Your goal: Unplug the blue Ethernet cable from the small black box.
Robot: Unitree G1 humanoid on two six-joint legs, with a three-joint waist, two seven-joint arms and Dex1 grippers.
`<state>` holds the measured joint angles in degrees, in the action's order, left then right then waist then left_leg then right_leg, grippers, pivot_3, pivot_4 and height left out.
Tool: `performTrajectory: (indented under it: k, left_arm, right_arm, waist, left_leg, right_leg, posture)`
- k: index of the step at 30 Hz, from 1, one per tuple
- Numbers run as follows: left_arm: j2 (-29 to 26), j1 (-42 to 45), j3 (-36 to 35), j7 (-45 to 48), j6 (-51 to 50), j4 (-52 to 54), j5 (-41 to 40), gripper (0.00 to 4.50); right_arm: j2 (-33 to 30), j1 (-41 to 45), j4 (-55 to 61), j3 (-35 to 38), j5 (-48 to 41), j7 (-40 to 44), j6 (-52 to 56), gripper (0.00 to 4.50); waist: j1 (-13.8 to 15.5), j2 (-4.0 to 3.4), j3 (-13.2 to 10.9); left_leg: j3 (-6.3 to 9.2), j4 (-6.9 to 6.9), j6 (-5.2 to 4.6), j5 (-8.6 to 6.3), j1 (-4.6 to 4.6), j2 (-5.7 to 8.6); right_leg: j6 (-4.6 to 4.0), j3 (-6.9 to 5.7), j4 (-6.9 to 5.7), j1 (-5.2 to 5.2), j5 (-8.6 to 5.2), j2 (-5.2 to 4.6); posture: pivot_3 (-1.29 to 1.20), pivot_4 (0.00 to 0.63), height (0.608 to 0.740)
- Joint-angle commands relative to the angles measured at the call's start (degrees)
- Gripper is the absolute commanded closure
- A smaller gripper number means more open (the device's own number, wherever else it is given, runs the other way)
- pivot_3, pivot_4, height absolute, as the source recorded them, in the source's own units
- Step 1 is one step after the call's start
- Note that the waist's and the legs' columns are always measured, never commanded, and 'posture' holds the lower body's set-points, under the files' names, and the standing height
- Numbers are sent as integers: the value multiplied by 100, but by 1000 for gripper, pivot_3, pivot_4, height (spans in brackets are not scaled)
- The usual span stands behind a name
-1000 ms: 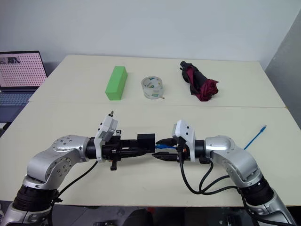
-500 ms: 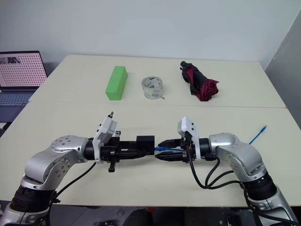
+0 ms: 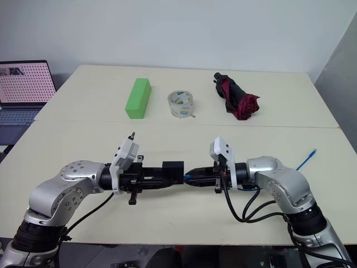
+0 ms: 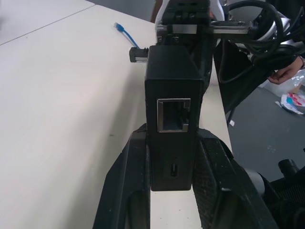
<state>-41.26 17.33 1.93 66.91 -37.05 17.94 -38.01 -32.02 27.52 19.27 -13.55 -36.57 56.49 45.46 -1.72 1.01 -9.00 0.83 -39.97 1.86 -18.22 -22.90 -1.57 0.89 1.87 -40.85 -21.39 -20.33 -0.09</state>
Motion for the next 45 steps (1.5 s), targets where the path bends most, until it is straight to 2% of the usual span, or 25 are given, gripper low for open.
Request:
performTrajectory:
  k: [1,11,22,24,30,32,36,37,41,43,44,45]
  left_arm:
    - [-6,-16,-74,-5,38,195,-104,3699]
    - [-106,-156,-27,113,99,283,-55,3699]
    - [-302,-330,-279,11,511,-74,296,3699]
    - [-319,-325,-301,-19,557,-140,328,3699]
    - [-142,-186,-230,-287,809,-454,663,3699]
    - [-54,-121,-188,-414,905,-542,788,3699]
    - [118,-29,-196,-694,1186,-765,1096,3699]
    - [193,11,-236,-847,1305,-884,1203,3699]
    - [471,124,-394,-1458,1781,-1319,1610,3699]
    - [671,229,-518,-2041,2221,-1750,1980,3699]
    - [738,265,-556,-2260,2446,-1950,2150,3699]
    - [798,292,-587,-2461,2674,-2130,2315,3699]
  right_arm:
    - [-9,84,86,16,0,112,-73,4422]
    - [-50,198,-50,3,-14,228,-14,4438]
    - [-773,-30,-861,404,575,462,-679,4476]
    - [-746,-36,-1140,508,826,230,-935,4476]
    - [-405,312,-2857,403,2747,-1666,-2479,4476]
    - [-318,388,-3214,468,3011,-1982,-2686,3765]
    - [-317,391,-3234,589,3012,-1835,-2777,2851]
    - [-375,370,-3087,654,2900,-1684,-2676,2513]
    - [-633,256,-2431,876,2471,-1081,-2291,1617]
    - [-787,128,-1688,965,1962,-539,-2038,1158]
    - [-813,84,-1324,996,1693,-327,-1900,789]
    - [-819,57,-1004,1018,1458,-182,-1748,721]
  waist:
    - [1,0,0]
    - [0,0,0]
    - [2,-1,-2]
    - [3,-1,-2]
    - [-2,-5,-4]
    - [-4,-6,-5]
    - [-5,-7,-6]
    - [-4,-8,-6]
    - [5,-10,-7]
    - [10,-10,-7]
    - [12,-10,-7]
    - [6,-9,-6]
  left_leg:
    - [0,0,0,0,0,0]
    - [0,0,-14,-8,0,0]
    - [-1,1,-17,-9,0,0]
    - [0,1,-17,-9,0,-1]
    - [-7,-1,-14,-8,1,0]
    - [-13,1,2,1,-1,1]
    - [-20,1,3,2,-5,-1]
    - [-22,2,3,2,-4,-1]
    - [-23,2,2,1,-4,-2]
    - [-22,2,2,1,-4,-2]
    - [-21,2,2,1,-4,-2]
    - [-20,2,1,1,-5,-2]
  right_leg:
    - [0,0,0,0,0,0]
    - [0,0,0,0,0,0]
    - [0,0,3,0,0,0]
    - [0,-1,2,-1,0,0]
    - [0,5,1,-1,0,0]
    - [0,10,0,-7,0,0]
    - [0,14,-1,-12,0,0]
    - [0,17,-2,-13,0,0]
    - [0,17,-1,-13,0,0]
    - [0,16,-1,-12,0,0]
    - [0,15,-1,-12,0,0]
    - [0,14,-1,-12,0,0]
  posture:
    - [0,150,740]
    - [0,150,740]
    - [0,150,740]
    - [0,150,740]
    - [0,150,740]
    - [0,150,740]
    - [0,150,740]
    - [0,150,740]
    - [0,150,740]
    - [0,150,740]
    - [0,150,740]
    - [0,150,740]
